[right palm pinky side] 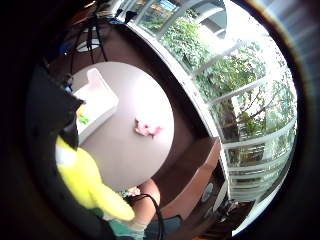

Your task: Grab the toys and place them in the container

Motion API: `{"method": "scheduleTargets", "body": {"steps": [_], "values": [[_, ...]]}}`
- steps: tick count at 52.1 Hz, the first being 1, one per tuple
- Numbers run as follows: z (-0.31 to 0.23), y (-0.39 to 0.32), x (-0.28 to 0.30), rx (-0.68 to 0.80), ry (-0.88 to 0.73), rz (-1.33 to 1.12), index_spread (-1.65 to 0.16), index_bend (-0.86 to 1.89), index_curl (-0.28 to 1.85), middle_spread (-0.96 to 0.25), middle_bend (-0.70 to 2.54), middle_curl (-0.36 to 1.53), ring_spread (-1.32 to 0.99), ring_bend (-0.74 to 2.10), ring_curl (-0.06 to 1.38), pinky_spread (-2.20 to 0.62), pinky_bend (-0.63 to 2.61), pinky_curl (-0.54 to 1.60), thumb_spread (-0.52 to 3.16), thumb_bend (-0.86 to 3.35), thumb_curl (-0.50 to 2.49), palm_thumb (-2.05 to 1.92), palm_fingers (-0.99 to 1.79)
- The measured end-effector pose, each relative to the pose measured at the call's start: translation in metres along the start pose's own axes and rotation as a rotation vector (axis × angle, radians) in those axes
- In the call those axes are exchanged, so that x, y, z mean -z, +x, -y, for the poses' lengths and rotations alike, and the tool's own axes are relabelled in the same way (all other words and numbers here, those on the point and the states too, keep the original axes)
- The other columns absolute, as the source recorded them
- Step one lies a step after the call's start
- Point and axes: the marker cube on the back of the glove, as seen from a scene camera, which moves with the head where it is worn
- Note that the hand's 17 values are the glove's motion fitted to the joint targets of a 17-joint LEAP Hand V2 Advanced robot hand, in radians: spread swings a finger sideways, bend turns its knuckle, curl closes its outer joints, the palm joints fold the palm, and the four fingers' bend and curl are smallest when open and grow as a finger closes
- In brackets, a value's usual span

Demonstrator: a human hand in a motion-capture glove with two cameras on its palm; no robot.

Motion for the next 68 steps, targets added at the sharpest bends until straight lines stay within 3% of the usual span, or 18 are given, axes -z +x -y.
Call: {"method": "scheduleTargets", "body": {"steps": [12,17,22,31,32,37,42,51,68], "values": [[0.063,-0.080,-0.017,0.054,-0.044,0.003,-0.34,1.15,1.07,-0.18,1.38,1.00,-0.54,1.41,0.94,-0.36,1.03,0.63,0.51,0.05,1.12,0.56,0.76],[0.101,-0.093,-0.048,0.202,-0.068,-0.002,-0.33,1.15,1.08,-0.18,1.38,1.00,-0.53,1.40,0.94,-0.36,1.03,0.65,0.49,0.04,1.15,0.55,0.73],[0.118,-0.109,-0.065,0.131,-0.073,0.023,-0.33,1.13,1.10,-0.18,1.38,0.99,-0.53,1.40,0.95,-0.36,1.05,0.67,0.49,0.02,1.17,0.54,0.64],[0.125,-0.139,-0.091,0.047,-0.251,0.012,-0.33,0.95,1.10,-0.19,1.31,0.97,-0.53,1.38,0.94,-0.34,1.07,0.70,0.56,0.00,1.16,0.56,0.30],[0.123,-0.140,-0.094,0.042,-0.285,0.005,-0.33,0.99,1.12,-0.19,1.33,0.98,-0.53,1.38,0.94,-0.34,1.09,0.71,0.56,0.00,1.16,0.56,0.36],[0.117,-0.144,-0.114,0.025,-0.511,-0.029,-0.31,0.55,0.99,-0.21,1.12,0.89,-0.50,1.33,0.91,-0.29,1.14,0.71,0.81,-0.10,1.04,0.33,-0.15],[0.108,-0.139,-0.114,0.020,-0.573,-0.067,-0.28,0.13,0.80,-0.15,0.68,0.72,-0.33,0.88,0.80,-0.14,1.28,0.67,0.96,-0.11,0.87,0.09,-0.65],[0.097,-0.103,-0.087,-0.017,-0.517,-0.075,-0.25,0.02,0.54,-0.05,0.32,0.56,-0.14,0.47,0.64,-0.01,1.21,0.60,1.08,-0.05,0.69,-0.03,-0.44],[0.069,0.036,-0.030,-0.198,-0.400,-0.074,-0.24,0.06,0.31,-0.06,0.17,0.46,-0.01,0.28,0.53,0.06,0.99,0.47,1.17,-0.05,0.47,-0.05,-0.23]]}}
